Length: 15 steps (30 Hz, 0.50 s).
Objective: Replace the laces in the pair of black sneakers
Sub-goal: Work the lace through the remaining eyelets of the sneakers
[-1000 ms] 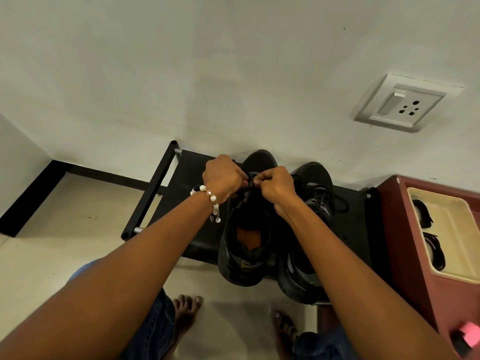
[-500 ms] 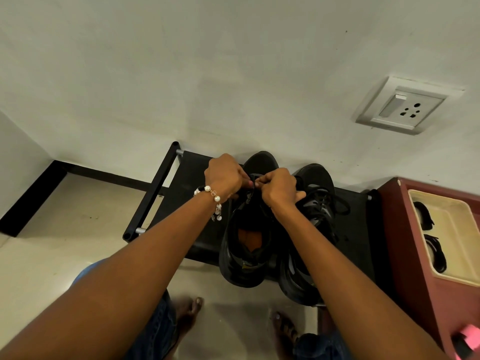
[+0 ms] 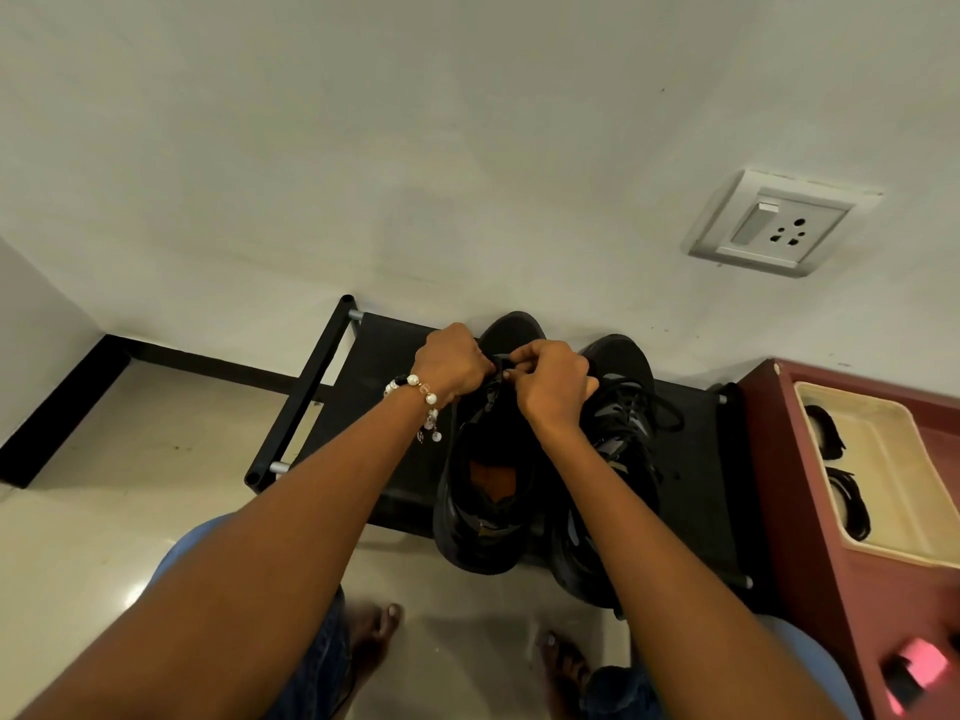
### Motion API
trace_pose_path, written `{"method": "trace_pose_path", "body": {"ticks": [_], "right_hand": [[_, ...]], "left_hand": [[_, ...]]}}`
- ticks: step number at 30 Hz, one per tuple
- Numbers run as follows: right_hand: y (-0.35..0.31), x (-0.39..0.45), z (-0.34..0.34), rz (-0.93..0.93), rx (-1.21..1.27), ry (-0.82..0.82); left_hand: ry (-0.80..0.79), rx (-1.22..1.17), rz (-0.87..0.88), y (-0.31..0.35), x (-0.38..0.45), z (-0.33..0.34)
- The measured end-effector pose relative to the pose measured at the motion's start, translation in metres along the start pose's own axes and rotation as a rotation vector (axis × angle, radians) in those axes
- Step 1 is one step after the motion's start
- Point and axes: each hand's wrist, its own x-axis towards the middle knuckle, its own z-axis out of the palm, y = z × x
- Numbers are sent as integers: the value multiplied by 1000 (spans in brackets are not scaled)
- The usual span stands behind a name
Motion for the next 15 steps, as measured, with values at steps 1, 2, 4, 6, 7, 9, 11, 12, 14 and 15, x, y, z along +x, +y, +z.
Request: {"method": "trace_pose_path", "body": {"ticks": [1,2,4,6,7,9,11,12,14,15], "right_hand": [[-1,-1,2,-20,-25,1],[0,-1,5,-24,-29,-5],[0,-1,8,-16,18,-33],[0,-2,5,-21,24,-51],[1,-2,2,-27,-27,-49],[2,-6,-6,-3,-127,-53],[2,-10,-8,64,-136,-119],[1,-14,-7,93,-138,-158],[1,-25,-7,109,-148,-190],[3,-30,-6,105,-163,-178]], "left_hand": [[-19,40,13,1,-1,0],[-44,71,27,2,-2,1],[-91,108,47,5,-4,0],[-117,74,33,5,-3,-2],[-133,6,3,3,-2,-4],[-155,-151,-60,0,2,-8],[-158,-238,-106,-1,4,-10],[-145,-263,-115,-3,6,-10],[-99,-303,-114,-3,7,-9],[-73,-314,-109,-3,7,-8]]}}
